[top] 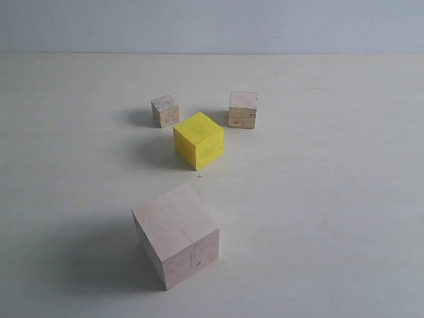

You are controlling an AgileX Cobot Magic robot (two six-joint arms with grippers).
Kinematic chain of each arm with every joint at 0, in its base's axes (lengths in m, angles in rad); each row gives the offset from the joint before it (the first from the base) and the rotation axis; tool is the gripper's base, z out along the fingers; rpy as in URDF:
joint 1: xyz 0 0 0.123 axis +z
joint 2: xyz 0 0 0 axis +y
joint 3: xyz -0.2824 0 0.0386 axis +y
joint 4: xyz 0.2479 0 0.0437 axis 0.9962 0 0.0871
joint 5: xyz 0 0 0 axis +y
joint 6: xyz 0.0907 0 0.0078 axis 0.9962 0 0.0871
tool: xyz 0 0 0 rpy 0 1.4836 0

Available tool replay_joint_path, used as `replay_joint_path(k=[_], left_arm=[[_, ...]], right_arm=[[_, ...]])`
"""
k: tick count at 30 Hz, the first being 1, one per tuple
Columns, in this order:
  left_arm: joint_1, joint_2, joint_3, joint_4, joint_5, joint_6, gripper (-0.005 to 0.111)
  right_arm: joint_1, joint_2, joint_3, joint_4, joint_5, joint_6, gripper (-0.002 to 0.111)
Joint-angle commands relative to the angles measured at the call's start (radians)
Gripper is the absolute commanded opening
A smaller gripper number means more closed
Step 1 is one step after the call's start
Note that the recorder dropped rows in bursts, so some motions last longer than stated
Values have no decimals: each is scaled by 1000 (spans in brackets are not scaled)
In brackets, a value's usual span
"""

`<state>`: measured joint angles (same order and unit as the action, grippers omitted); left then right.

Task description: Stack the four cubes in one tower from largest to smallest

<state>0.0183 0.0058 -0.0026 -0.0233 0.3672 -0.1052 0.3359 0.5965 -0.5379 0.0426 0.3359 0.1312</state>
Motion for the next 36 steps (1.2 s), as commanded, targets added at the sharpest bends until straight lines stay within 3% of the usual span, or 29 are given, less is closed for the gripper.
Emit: replay_joint_path(k=[1,11,18,29,33,36], left_arm=[[-5,-6,3,14,-8,-2,0],[-5,-6,3,23,-19,-2,0],[-5,-6,3,23,-243,-2,0],[-5,-6,3,23,-273,-7,0],[-5,-6,3,17,-440,-7,0],[-5,-6,-11,8,-450,-54,0]], right_arm=[[54,32,-7,10,58,0,0],[59,32,-7,6,56,0,0],[59,32,-7,8,43,0,0],[59,32,-7,11,-15,11,0],[59,39,-7,5,-25,11,0],[59,69,-7,11,-48,11,0]])
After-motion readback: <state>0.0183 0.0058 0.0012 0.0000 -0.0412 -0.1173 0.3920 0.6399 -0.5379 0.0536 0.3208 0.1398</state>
